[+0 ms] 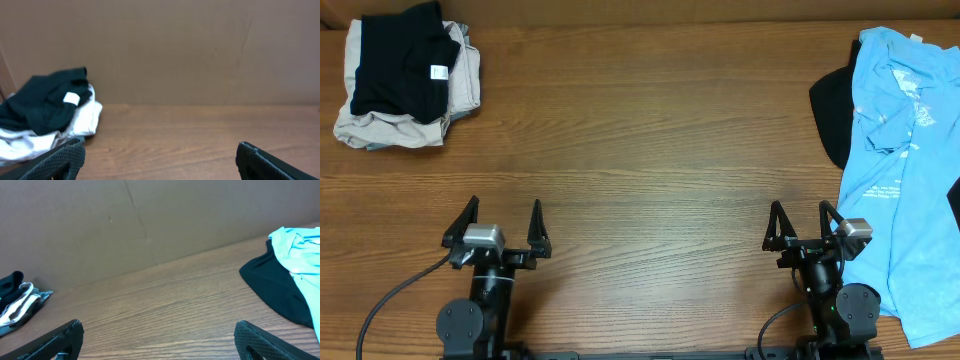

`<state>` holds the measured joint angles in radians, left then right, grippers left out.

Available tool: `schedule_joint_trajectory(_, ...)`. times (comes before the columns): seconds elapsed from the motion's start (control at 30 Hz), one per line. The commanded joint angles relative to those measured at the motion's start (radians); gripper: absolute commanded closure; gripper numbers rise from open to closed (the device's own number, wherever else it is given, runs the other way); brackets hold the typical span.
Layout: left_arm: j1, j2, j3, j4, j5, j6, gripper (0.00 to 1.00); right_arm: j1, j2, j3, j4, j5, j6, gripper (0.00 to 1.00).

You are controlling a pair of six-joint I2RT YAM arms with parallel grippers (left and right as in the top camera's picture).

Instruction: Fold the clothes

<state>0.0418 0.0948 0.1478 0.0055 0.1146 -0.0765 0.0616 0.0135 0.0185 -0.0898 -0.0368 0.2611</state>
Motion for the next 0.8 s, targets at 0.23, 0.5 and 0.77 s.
schedule_joint_trajectory(0.23,0.005,-0.092,-0.084,0.022,-0.044,-0.014,0.00,0.008,-0.011,-0.010,0.007,0.010,0.000,0.00)
schedule_joint_trajectory(0.5,0.005,-0.092,-0.143,-0.021,-0.043,-0.014,0.00,0.008,-0.011,-0.010,0.007,0.010,0.000,0.00)
schedule_joint_trajectory(0.77,0.005,-0.092,-0.143,-0.077,-0.044,-0.014,0.00,0.008,-0.011,-0.010,0.007,0.010,0.000,0.00)
